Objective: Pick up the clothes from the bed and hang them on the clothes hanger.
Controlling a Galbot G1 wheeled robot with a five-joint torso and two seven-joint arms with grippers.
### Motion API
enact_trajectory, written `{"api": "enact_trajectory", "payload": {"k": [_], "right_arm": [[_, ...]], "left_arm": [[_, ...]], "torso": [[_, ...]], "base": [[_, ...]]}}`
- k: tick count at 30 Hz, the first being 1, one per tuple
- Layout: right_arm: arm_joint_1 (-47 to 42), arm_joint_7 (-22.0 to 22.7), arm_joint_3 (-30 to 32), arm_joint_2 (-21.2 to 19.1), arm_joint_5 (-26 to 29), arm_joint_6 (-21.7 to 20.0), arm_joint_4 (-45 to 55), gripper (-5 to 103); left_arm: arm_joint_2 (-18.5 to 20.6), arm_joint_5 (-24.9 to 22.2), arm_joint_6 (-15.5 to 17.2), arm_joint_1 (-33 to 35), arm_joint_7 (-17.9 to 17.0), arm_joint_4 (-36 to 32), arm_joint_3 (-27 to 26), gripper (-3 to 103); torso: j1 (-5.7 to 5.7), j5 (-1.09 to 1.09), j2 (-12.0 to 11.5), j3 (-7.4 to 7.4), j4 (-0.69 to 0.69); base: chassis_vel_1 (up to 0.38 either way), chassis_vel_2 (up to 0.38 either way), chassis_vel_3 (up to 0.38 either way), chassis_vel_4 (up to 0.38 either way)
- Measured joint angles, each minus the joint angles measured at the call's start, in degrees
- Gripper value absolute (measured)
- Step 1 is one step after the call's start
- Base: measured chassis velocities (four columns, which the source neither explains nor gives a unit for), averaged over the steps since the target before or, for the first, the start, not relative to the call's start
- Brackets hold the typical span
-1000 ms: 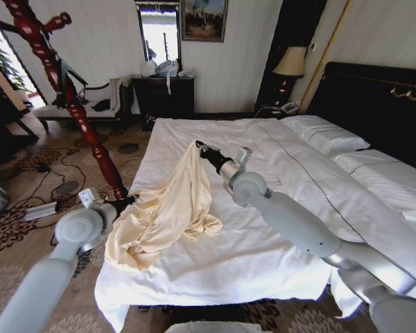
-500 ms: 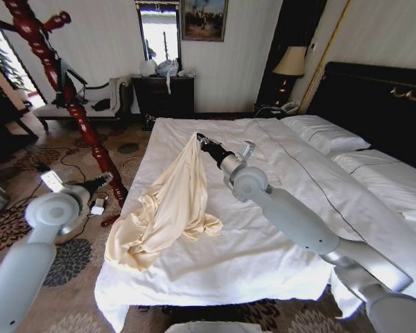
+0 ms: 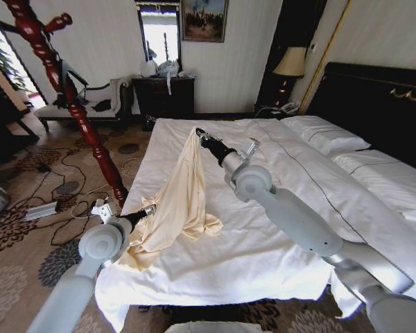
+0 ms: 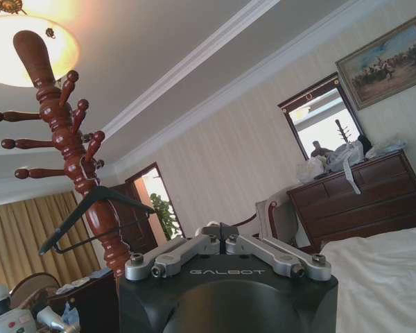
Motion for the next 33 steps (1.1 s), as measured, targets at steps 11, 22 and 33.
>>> {"api": "enact_trajectory", "payload": {"k": [11, 22, 33], "right_arm": [[-0.37, -0.03, -0.11, -0.43, -0.11, 0.05, 0.16, 0], [-0.15, -0.07, -0.43, -0.73, 0.0, 0.44, 0.49, 0], [-0.25, -0.17, 0.07, -1.24, 0.16, 0.59, 0.2, 0]], "left_arm": [[-3.88, 0.2, -2.49, -3.75, 2.38, 6.27, -2.05, 90], [-6.19, 0.37, -2.9, -5.36, 3.57, 9.74, -1.93, 47], [-6.14, -0.28, -2.68, -5.28, 4.4, 10.61, -2.16, 15]], "torso": [[0.0, 0.0, 0.0, 0.0, 0.01], [0.0, -0.01, 0.0, 0.0, 0.01], [0.0, -0.01, 0.0, 0.0, 0.01]], "base": [[0.0, 0.0, 0.0, 0.0], [0.0, 0.0, 0.0, 0.0], [0.0, 0.0, 0.0, 0.0]]}}
